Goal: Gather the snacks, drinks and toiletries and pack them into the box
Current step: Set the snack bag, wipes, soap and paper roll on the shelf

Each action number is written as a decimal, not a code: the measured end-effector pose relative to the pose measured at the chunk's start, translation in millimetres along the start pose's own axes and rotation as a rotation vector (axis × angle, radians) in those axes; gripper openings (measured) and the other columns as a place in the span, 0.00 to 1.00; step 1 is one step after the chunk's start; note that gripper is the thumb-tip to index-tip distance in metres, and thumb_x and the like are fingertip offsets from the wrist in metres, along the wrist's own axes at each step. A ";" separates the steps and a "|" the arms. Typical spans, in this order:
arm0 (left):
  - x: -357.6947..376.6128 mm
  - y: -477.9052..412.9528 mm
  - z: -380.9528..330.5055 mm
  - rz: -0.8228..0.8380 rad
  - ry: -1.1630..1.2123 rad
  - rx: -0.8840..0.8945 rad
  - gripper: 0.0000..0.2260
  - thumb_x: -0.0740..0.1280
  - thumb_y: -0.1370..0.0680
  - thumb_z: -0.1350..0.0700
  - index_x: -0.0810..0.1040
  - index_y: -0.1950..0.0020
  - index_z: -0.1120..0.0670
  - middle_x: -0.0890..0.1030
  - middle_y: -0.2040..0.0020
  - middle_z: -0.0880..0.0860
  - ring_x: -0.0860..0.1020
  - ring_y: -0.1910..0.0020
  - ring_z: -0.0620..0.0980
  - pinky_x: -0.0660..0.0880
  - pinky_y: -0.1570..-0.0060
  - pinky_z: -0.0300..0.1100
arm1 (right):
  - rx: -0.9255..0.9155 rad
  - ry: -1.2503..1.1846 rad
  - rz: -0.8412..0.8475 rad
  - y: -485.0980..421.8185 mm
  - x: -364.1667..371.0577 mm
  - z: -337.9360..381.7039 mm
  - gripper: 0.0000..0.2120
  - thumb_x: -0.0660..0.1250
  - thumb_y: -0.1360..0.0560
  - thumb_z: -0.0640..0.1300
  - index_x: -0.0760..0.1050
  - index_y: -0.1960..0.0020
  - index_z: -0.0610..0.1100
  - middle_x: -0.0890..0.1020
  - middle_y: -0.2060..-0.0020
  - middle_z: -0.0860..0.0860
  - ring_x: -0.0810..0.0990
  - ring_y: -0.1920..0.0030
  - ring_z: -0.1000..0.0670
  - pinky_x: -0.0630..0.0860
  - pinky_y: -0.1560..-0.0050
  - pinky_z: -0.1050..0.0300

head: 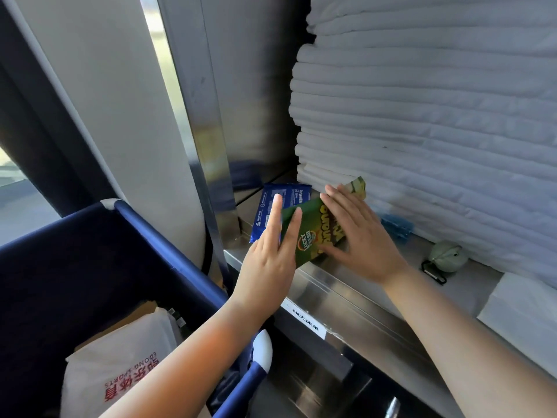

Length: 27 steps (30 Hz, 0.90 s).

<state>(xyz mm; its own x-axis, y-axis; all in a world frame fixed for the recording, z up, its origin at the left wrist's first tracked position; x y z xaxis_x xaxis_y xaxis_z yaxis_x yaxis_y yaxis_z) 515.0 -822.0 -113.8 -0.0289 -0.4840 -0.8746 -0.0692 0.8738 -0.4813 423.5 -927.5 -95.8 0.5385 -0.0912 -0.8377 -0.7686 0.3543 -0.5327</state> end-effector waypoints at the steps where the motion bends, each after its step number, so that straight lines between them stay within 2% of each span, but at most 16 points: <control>1: -4.7 1.3 7.6 -0.069 0.072 -0.090 0.28 0.62 0.22 0.60 0.56 0.24 0.57 0.50 0.24 0.65 0.65 0.32 0.61 0.74 0.44 0.47 | 0.003 0.000 0.013 -2.6 1.9 0.1 0.36 0.59 0.24 0.61 0.49 0.23 0.48 0.53 0.24 0.51 0.48 0.24 0.52 0.54 0.26 0.43; 2: -8.3 1.6 10.8 -0.081 0.118 -0.164 0.32 0.67 0.26 0.61 0.58 0.24 0.58 0.52 0.25 0.64 0.71 0.37 0.59 0.75 0.48 0.47 | 0.005 0.000 0.020 -5.3 3.1 0.3 0.35 0.58 0.24 0.60 0.50 0.23 0.48 0.54 0.24 0.52 0.48 0.24 0.52 0.54 0.26 0.44; 3: -8.8 2.0 9.8 -0.107 0.126 -0.187 0.35 0.70 0.29 0.61 0.59 0.25 0.58 0.53 0.25 0.63 0.73 0.40 0.58 0.76 0.49 0.46 | 0.005 0.001 0.022 -7.7 3.9 0.2 0.34 0.58 0.24 0.59 0.51 0.24 0.48 0.54 0.24 0.51 0.48 0.24 0.52 0.54 0.26 0.44; 6: -7.7 -1.6 10.0 -0.124 0.090 -0.225 0.39 0.73 0.32 0.59 0.58 0.25 0.57 0.54 0.25 0.62 0.70 0.37 0.58 0.74 0.46 0.48 | 0.006 0.013 0.011 -13.0 5.4 -1.7 0.32 0.60 0.23 0.54 0.53 0.24 0.47 0.56 0.24 0.51 0.49 0.24 0.52 0.55 0.26 0.45; 12: 2.0 -19.7 19.9 -0.061 0.008 -0.249 0.45 0.78 0.37 0.46 0.62 0.26 0.56 0.60 0.26 0.62 0.71 0.37 0.59 0.73 0.43 0.51 | 0.045 -0.003 0.017 -21.2 12.2 -14.2 0.31 0.63 0.23 0.51 0.56 0.25 0.44 0.58 0.25 0.48 0.51 0.24 0.49 0.55 0.27 0.47; 14: 10.4 -23.1 22.7 -0.014 -0.010 -0.269 0.44 0.76 0.36 0.41 0.63 0.26 0.56 0.61 0.27 0.62 0.70 0.35 0.59 0.71 0.41 0.51 | 0.072 0.002 0.059 -20.3 18.7 -21.3 0.30 0.62 0.23 0.51 0.55 0.24 0.45 0.57 0.25 0.49 0.51 0.24 0.50 0.53 0.26 0.49; 18: 43.1 -18.5 31.4 0.138 0.046 -0.353 0.45 0.66 0.30 0.33 0.49 0.23 0.51 0.54 0.25 0.56 0.56 0.28 0.55 0.58 0.31 0.48 | 0.118 0.023 0.191 -2.8 43.7 -33.5 0.29 0.56 0.21 0.56 0.55 0.24 0.48 0.55 0.24 0.51 0.49 0.25 0.53 0.48 0.26 0.54; 23: 70.8 -3.1 25.0 0.203 0.174 -0.422 0.46 0.66 0.32 0.32 0.50 0.23 0.50 0.62 0.32 0.53 0.61 0.34 0.52 0.62 0.36 0.43 | 0.205 0.032 0.343 26.9 70.6 -52.6 0.27 0.50 0.21 0.59 0.55 0.25 0.51 0.54 0.24 0.54 0.47 0.25 0.55 0.42 0.28 0.58; 27: 76.7 0.2 20.6 0.238 0.073 -0.421 0.44 0.62 0.31 0.30 0.51 0.24 0.51 0.59 0.29 0.53 0.58 0.30 0.53 0.57 0.34 0.44 | 0.207 0.026 0.329 33.0 71.1 -55.0 0.25 0.51 0.20 0.58 0.58 0.25 0.52 0.56 0.25 0.54 0.49 0.25 0.55 0.41 0.28 0.59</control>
<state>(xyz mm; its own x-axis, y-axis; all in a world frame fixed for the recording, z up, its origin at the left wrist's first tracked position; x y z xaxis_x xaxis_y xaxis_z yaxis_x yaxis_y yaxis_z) 533.3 -857.9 -182.1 -0.1621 -0.2884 -0.9437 -0.4486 0.8733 -0.1898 417.4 -973.5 -179.6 0.2633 0.0358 -0.9640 -0.8117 0.5483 -0.2013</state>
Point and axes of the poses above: each hand's wrist, its own y-axis away from the middle knuckle, its own x-axis out of the palm, z = x × y, the point moved 8 cm from there along -y, towards the middle knuckle
